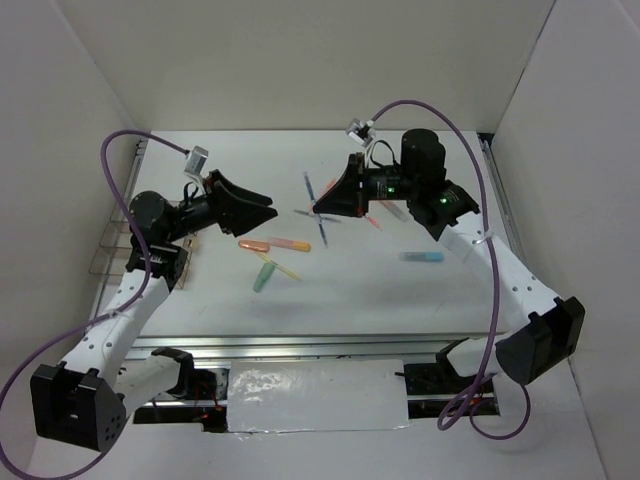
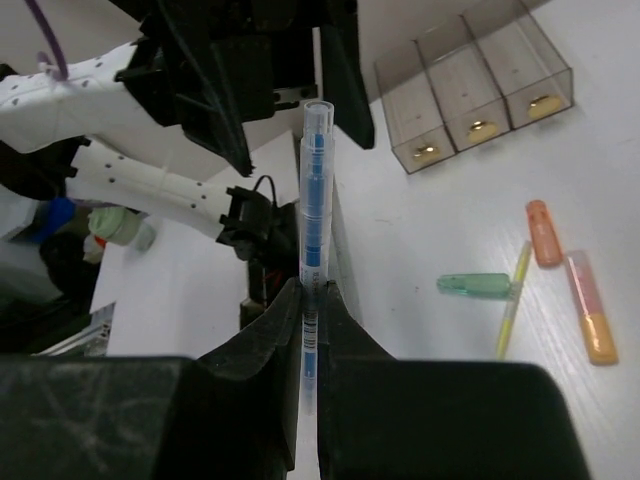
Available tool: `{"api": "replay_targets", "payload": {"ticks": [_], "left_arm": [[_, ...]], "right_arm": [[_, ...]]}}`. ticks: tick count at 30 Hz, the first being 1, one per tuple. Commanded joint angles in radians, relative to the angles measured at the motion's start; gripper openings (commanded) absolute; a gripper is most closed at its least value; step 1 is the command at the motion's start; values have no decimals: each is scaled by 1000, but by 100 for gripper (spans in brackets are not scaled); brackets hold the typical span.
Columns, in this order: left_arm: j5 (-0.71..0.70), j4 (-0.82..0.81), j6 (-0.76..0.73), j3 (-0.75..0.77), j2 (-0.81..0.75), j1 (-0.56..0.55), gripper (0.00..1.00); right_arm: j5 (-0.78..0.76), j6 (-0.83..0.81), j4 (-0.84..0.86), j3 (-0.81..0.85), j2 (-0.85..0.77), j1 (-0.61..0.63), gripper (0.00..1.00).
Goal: Sort the stationery into containers
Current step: Pick up the pen from the center of the board.
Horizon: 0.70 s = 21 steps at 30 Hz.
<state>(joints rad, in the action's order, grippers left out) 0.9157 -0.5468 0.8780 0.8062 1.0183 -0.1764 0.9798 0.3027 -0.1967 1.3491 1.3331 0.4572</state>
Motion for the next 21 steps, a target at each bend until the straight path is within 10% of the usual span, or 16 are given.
{"api": "replay_targets", "payload": {"ticks": [1,21], "left_arm": [[-46,-182,140,25,19,-17,74],[-74,-294,236,77,123,-67,55]], "right_arm": [[31,61,88,13,8,41,0],[13,90,120,119,143,153,0]]}}
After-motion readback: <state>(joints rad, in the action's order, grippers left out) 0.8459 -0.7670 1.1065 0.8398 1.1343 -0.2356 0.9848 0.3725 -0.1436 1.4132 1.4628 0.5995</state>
